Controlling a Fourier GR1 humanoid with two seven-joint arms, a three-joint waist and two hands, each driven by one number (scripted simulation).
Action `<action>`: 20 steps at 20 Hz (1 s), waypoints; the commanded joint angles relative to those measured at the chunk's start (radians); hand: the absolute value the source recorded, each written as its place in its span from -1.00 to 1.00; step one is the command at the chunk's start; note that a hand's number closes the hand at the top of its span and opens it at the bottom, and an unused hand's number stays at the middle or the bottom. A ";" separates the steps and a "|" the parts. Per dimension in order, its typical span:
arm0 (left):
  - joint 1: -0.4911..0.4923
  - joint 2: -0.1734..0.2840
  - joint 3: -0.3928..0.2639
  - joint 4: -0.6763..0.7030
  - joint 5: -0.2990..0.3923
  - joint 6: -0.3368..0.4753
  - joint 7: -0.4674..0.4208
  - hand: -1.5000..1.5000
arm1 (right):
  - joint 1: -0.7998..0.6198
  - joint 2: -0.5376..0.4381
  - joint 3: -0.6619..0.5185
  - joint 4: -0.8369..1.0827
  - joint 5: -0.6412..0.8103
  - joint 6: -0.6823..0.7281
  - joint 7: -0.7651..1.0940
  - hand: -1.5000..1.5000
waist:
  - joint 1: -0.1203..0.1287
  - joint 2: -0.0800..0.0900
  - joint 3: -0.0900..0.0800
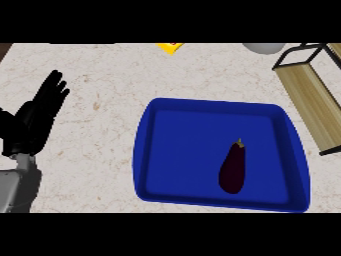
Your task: Pick the croissant from the tray and place it in the tiered shelf
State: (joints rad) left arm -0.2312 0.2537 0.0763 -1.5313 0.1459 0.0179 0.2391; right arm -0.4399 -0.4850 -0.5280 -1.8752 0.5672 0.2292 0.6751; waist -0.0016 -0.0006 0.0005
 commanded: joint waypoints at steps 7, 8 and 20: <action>0.049 -0.015 0.015 -0.055 -0.006 -0.025 0.019 0.00 | 0.037 -0.104 -0.084 0.194 -0.090 -0.043 -0.185 1.00 | 0.004 0.000 0.000; 0.007 -0.026 0.006 0.009 -0.029 -0.019 -0.008 0.00 | 0.049 -0.094 -0.096 0.240 -0.085 -0.078 -0.228 1.00 | 0.002 0.001 0.000; -0.028 -0.009 0.049 -0.016 0.000 -0.026 0.029 0.00 | -0.028 -0.138 -0.191 0.516 -0.066 -0.357 -0.424 -1.00 | 0.009 0.001 0.000</action>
State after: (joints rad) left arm -0.2497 0.2263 0.0997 -1.5147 0.1219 0.0011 0.2294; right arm -0.4315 -0.5871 -0.6809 -1.4551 0.5383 -0.0711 0.3371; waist 0.0052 0.0017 0.0006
